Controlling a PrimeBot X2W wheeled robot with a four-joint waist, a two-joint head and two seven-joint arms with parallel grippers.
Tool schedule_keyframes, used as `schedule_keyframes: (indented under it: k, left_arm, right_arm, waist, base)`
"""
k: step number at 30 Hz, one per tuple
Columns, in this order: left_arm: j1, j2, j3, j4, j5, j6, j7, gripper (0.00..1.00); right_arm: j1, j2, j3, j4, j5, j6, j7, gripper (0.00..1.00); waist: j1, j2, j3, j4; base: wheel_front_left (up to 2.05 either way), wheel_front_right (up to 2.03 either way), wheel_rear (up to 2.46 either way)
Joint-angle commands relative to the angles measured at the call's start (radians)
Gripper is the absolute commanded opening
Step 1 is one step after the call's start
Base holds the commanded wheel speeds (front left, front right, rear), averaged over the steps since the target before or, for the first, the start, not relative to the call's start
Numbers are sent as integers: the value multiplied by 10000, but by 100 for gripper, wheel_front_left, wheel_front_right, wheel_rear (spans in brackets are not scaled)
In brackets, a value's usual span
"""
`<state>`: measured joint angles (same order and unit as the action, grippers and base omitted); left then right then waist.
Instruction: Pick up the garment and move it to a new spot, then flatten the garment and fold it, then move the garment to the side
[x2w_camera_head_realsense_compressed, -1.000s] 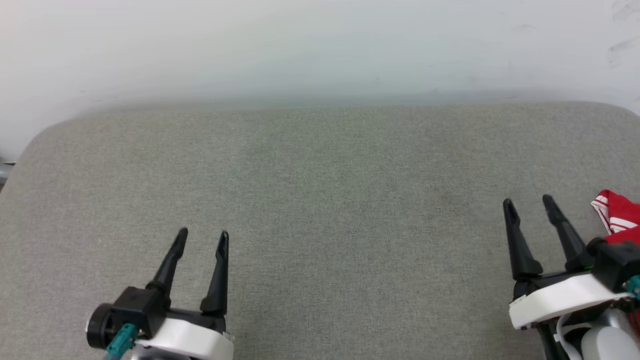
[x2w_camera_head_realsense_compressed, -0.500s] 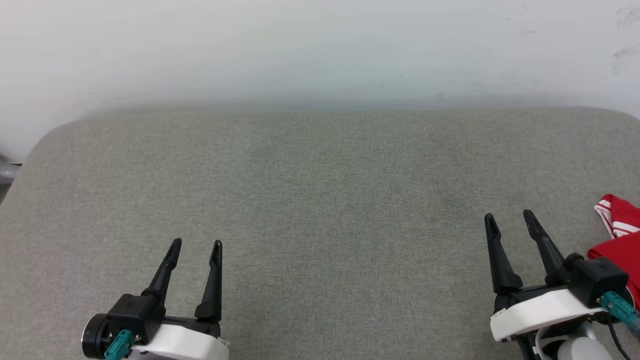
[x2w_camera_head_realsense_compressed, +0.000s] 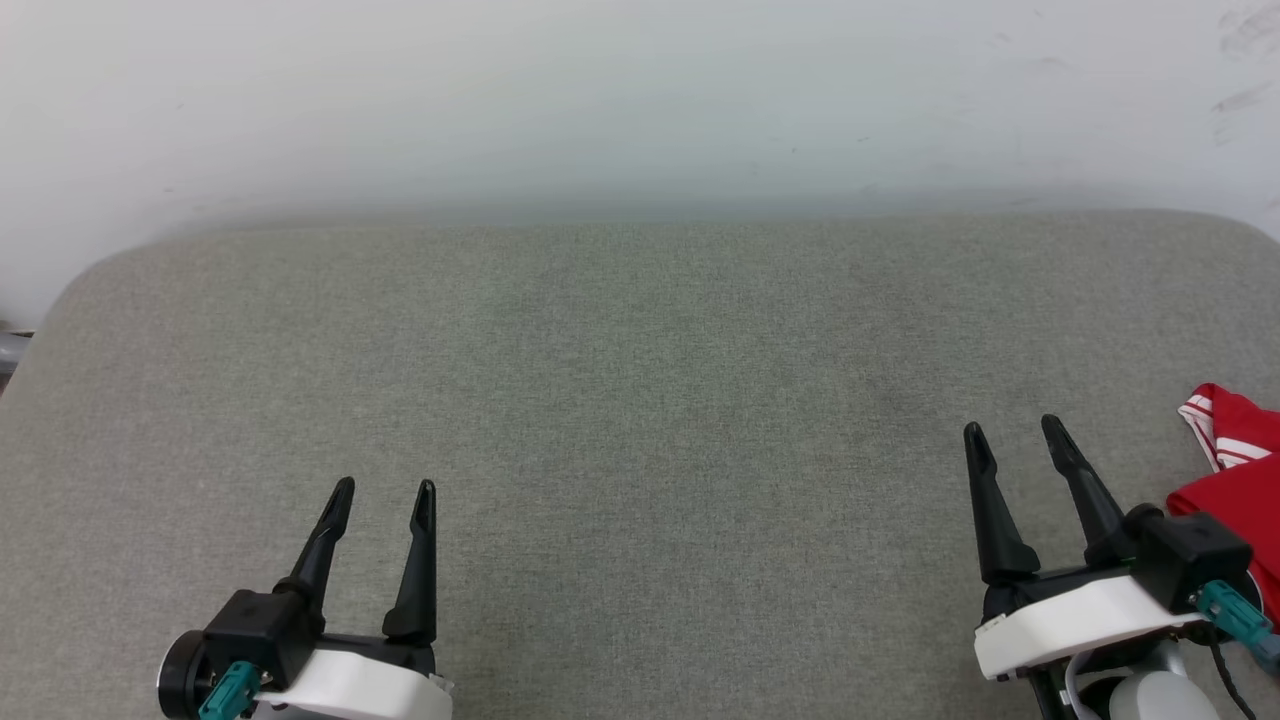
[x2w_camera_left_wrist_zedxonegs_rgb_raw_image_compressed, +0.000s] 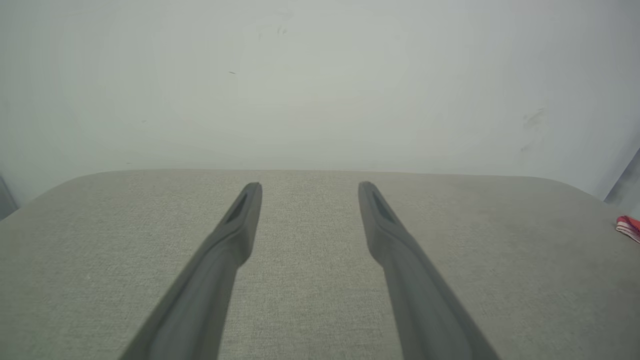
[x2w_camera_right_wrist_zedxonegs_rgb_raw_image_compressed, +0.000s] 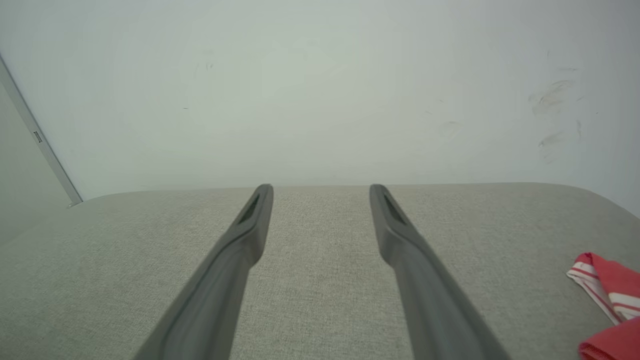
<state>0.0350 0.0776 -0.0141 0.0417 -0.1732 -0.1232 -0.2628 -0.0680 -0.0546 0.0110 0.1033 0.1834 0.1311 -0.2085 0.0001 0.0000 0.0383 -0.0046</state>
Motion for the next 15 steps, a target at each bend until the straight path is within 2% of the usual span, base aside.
schedule_keyframes:
  k: [1,2,3,7,15]
  left_arm:
    - [-31,-49,22,-36,-50,-26,-23,100]
    - [-18,-63,15,-25,-127,-39,-23,100]
    - [-3,-22,-14,-27,-138,-17,0,0]
    - [93,-28,-68,282,-303,-14,59,0]
    - [-79,-3,22,463,-1934,-14,421,0]
  right_arm:
    - [-104,56,12,-22,-44,-9,-42,100]
    - [-101,55,19,-21,-44,-9,-40,100]
    - [1,8,10,0,4,0,-12,0]
    - [190,6,16,296,171,0,14,0]
    - [122,-36,-71,405,1798,0,329,0]
  waist:
    - [-1,0,-4,0]
    - [-1,0,-6,-1]
    - [-1,0,-6,-2]
    - [0,0,-8,-4]
    - [0,0,-30,-1]
  base:
    - [0,0,0]
    - [0,0,0]
    - [0,0,0]
    - [0,0,0]
    - [0,0,0]
